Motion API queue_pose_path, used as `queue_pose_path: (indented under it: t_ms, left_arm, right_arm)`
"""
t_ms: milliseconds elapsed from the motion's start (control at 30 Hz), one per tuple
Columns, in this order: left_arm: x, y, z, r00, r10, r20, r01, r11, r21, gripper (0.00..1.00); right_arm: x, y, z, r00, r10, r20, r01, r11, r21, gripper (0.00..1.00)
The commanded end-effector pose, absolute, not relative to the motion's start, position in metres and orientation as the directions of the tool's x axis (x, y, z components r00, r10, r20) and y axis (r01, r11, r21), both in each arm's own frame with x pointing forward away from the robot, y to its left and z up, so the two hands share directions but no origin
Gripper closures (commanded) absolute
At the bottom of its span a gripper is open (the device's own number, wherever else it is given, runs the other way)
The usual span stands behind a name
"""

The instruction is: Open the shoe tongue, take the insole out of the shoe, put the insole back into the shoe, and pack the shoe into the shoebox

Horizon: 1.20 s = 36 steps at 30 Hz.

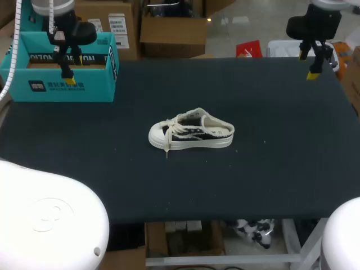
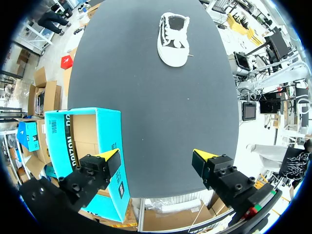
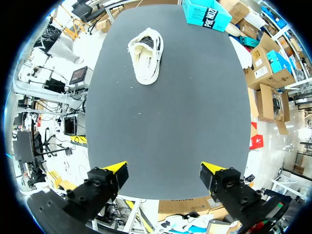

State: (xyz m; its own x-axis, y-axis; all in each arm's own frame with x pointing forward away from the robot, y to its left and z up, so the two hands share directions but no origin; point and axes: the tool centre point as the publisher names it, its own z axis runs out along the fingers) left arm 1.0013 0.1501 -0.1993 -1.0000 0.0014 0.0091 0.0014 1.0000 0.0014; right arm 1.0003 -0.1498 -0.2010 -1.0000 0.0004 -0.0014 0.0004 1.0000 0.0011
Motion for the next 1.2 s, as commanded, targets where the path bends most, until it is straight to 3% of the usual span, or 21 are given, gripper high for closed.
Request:
queue_pose_path:
  t_ms: [33,767,1033,1200]
  left_arm:
    - [1.001,0.150,-0.200,-1.000,0.001,0.007,0.001,1.000,0.001,0.00]
    - [0.998,0.145,-0.200,-1.000,-0.011,-0.007,-0.011,1.000,0.008,0.00]
    - [0.991,0.113,-0.204,-0.956,-0.291,0.037,-0.292,0.956,-0.014,0.00]
    - [0.983,0.094,-0.205,-0.841,-0.536,0.073,-0.540,0.841,-0.039,0.00]
  right_arm:
    - [1.000,-0.150,-0.201,-1.000,0.000,-0.001,0.000,1.000,0.001,0.00]
    - [1.000,-0.150,-0.201,-1.000,0.000,-0.001,0.000,1.000,0.001,0.00]
    - [0.976,-0.118,-0.233,-0.998,0.063,-0.017,0.059,0.977,0.205,0.00]
    - [0.956,-0.088,-0.251,-0.997,0.078,-0.024,0.066,0.945,0.320,0.00]
